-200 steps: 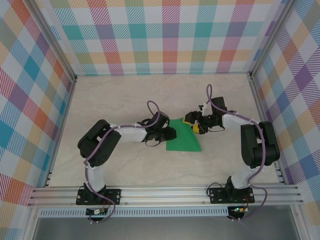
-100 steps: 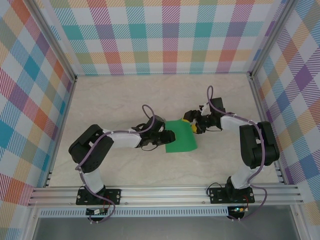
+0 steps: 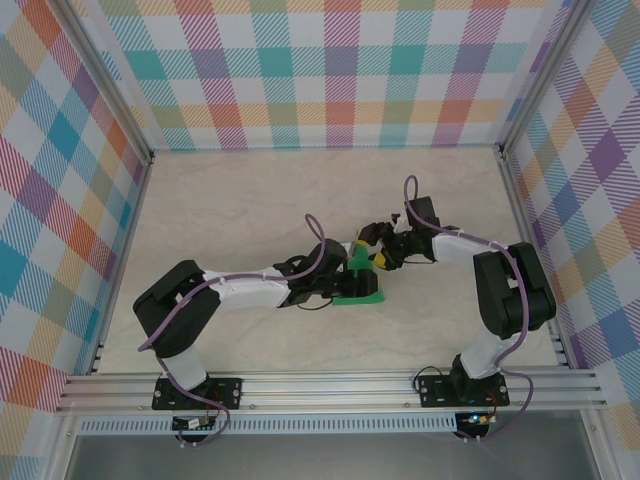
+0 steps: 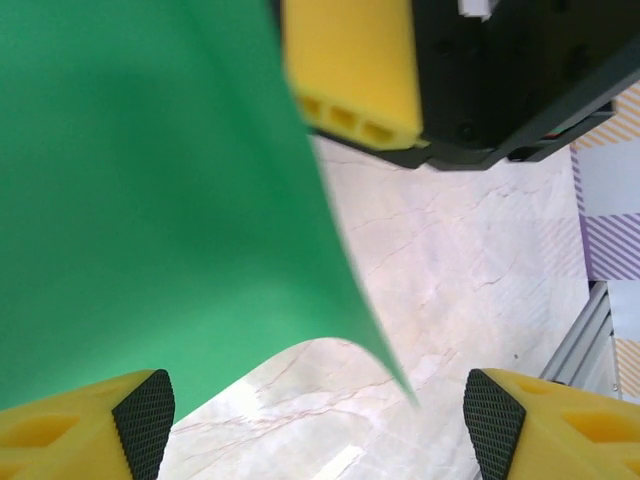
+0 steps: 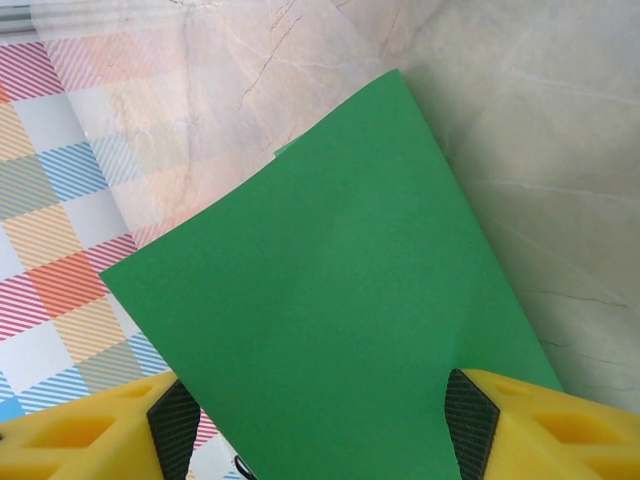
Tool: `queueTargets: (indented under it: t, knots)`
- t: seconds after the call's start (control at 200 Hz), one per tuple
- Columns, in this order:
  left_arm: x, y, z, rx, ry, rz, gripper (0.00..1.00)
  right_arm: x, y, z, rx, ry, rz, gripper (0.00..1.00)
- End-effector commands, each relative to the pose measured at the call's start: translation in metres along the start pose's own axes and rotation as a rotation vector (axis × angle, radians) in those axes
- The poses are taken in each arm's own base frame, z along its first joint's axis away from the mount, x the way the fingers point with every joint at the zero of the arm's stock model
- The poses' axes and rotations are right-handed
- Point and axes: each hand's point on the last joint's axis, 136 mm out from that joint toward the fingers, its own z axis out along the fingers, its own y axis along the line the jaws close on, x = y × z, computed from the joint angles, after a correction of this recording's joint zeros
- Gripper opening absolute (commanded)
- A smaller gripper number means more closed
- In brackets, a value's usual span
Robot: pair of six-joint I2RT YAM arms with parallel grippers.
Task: Fold a paper plane with a square sheet of paper (pick it up from the middle)
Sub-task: First fold in half a square sheet of paper at the center of the table.
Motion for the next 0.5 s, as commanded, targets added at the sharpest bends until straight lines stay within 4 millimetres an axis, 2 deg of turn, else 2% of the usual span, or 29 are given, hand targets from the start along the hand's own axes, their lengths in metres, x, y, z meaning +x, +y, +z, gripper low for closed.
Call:
queueTargets:
  t: [0.0, 0.125, 0.255, 0.42, 0.5]
  knots:
    - [-0.007, -0.012, 0.009, 0.005, -0.017, 0.020, 0.79, -0.003, 0.005, 0.001, -0.006, -0.014, 0.000, 0.68]
    - [-0.006, -0.024, 0.016, 0.044, -0.013, 0.023, 0.80, -0.003, 0.006, 0.000, -0.005, -0.013, 0.000, 0.68]
    - [-0.003, -0.015, 0.023, -0.016, -0.001, 0.019, 0.74, -0.003, 0.007, 0.000, -0.009, -0.011, -0.004, 0.68]
    - [-0.003, -0.003, 0.031, -0.062, -0.009, -0.004, 0.47, -0.003, 0.007, 0.001, -0.010, -0.007, -0.008, 0.68]
    - [-0.005, 0.002, 0.030, -0.086, -0.022, -0.009, 0.37, -0.002, 0.006, 0.001, -0.008, -0.002, -0.010, 0.68]
